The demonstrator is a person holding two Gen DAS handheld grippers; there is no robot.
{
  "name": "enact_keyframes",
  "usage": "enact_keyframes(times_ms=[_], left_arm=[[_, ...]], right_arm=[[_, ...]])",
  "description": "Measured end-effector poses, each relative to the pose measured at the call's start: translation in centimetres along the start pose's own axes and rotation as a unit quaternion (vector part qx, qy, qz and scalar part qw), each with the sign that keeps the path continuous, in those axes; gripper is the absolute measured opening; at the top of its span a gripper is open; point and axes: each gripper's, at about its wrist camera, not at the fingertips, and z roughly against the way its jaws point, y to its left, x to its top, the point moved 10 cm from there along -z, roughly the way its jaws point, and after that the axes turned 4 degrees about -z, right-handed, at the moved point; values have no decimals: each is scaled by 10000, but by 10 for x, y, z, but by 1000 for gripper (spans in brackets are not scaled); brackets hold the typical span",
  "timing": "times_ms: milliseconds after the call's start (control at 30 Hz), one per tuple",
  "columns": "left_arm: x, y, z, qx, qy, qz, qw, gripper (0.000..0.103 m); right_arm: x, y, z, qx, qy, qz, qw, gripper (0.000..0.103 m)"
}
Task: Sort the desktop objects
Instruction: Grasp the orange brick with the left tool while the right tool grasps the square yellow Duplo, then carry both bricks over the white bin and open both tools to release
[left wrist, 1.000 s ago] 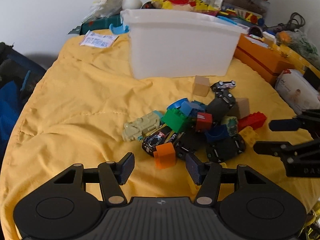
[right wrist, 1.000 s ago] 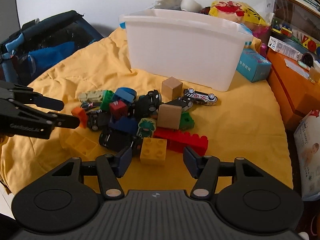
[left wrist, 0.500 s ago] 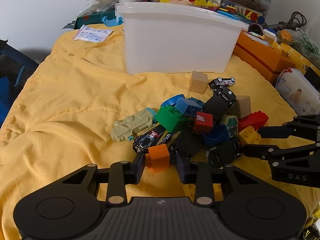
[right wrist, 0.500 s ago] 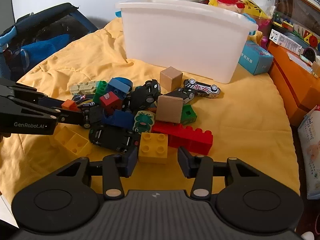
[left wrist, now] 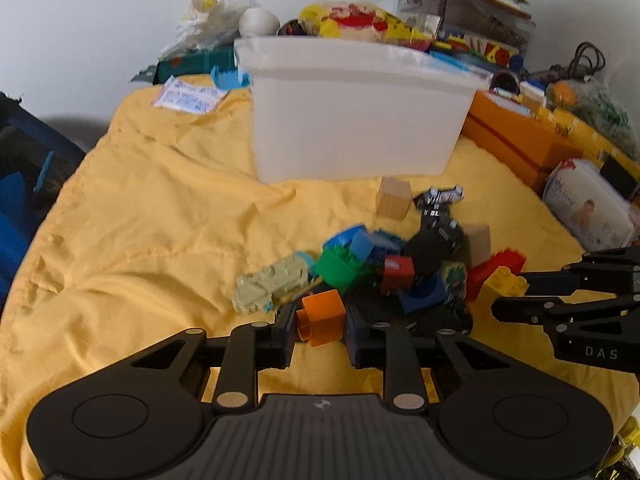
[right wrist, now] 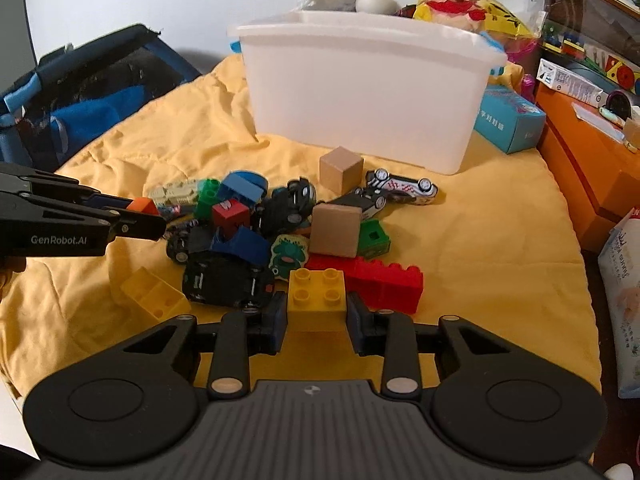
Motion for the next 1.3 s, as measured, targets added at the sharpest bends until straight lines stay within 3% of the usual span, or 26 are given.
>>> enact_keyframes(times_ms=[533, 833, 1300], left_arm=[[74, 19, 30, -70, -574, 362, 9977, 28], [140, 31, 27, 13, -797, 79, 9968, 28], [225, 38, -17, 55, -709, 37, 9975, 28]], right_arm=[[73, -7, 39, 113, -898, -294, 9955, 35], [139, -36, 46, 9, -1360, -439, 9897, 35], [219, -77, 13, -52, -1187, -452, 9919, 35]])
